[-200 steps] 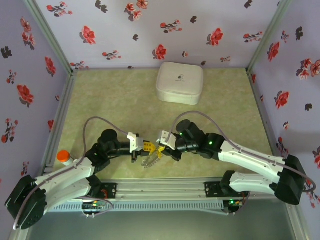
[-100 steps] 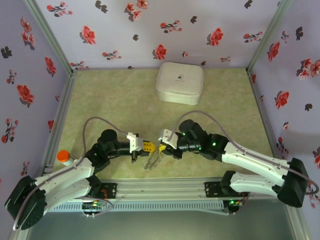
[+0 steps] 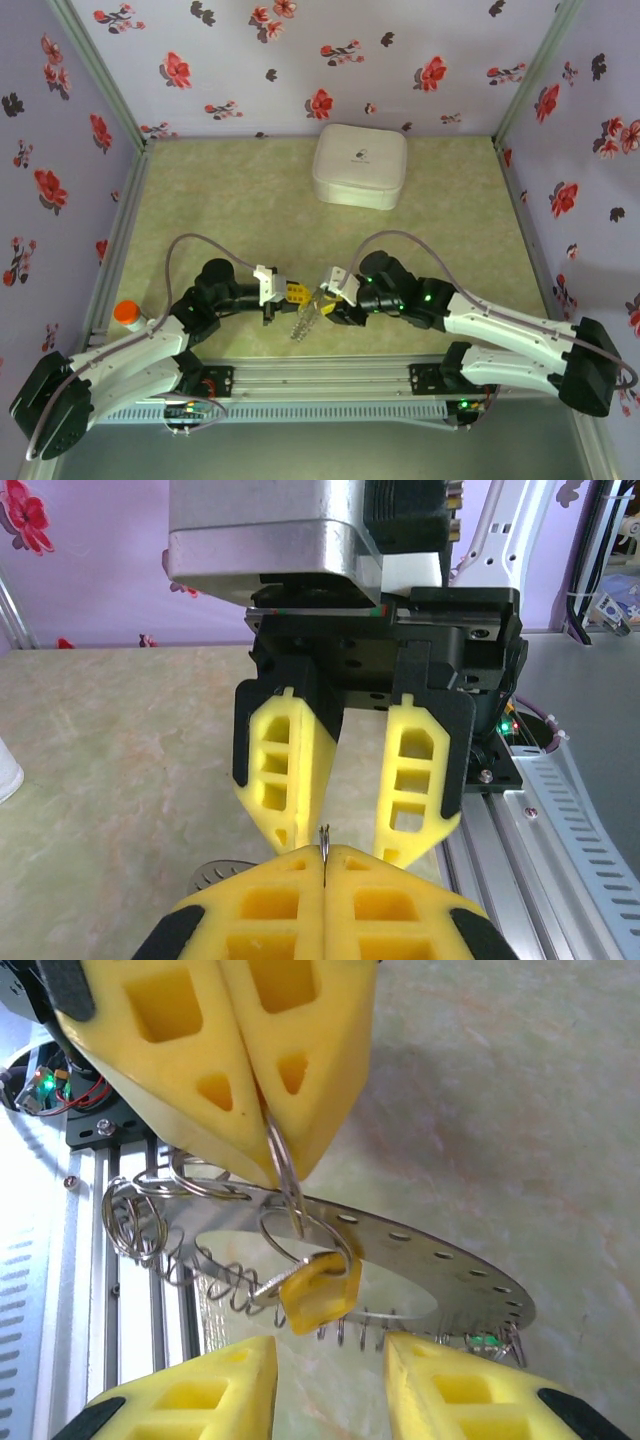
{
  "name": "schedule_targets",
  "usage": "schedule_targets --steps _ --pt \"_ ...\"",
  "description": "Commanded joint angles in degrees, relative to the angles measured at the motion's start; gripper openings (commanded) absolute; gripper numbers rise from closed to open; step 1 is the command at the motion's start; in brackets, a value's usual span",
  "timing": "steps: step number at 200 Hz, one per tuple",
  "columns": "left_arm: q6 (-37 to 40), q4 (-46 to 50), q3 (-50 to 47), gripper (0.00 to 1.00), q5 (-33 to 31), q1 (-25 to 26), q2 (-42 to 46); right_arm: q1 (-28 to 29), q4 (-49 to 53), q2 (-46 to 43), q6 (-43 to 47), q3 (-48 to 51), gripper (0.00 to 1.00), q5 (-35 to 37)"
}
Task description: Put the keys on the keyring
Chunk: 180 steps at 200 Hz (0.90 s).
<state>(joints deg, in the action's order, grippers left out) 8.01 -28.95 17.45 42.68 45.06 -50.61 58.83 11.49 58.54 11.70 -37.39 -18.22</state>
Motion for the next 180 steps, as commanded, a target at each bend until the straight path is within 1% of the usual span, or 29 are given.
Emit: schedule_targets --steps 1,30,46,69,93,117,131,180 --pt "-0.11 -3.22 0.01 0.0 0.62 -0.32 0.76 0.93 -6.78 0.71 -4.3 1.77 0.37 -0.74" --pt "0.89 -3.09 -0.03 0.0 -0.9 -0.25 1.52 1.71 -13.43 0.76 -8.57 4.43 0.4 -0.64" --pt "1.12 -3.13 0.0 0.0 -1.5 -0.27 1.94 2.21 -15.04 0.74 -9.71 5.51 0.42 1.69" --pt "1.43 -3.39 -0.02 0.0 -2.06 -0.31 2.12 2.99 -17.06 1.53 -11.02 6.35 0.41 5.49" --pt "2.3 -3.14 -0.05 0.0 -3.37 -0.29 2.43 3.78 -20.4 2.76 -12.32 6.79 0.41 5.39" --pt "2.98 -3.09 0.01 0.0 -4.87 -0.31 2.77 4.22 -21.63 3.42 -12.6 7.06 0.42 5.96" --pt "3.22 -3.3 0.02 0.0 -5.15 -0.3 2.68 4.36 -21.51 3.6 -12.29 6.93 0.37 6.82" --pt "3.44 -3.22 -0.04 0.0 -5.47 -0.25 2.68 4.41 -18.65 3.68 -10.8 5.81 0.12 7.93"
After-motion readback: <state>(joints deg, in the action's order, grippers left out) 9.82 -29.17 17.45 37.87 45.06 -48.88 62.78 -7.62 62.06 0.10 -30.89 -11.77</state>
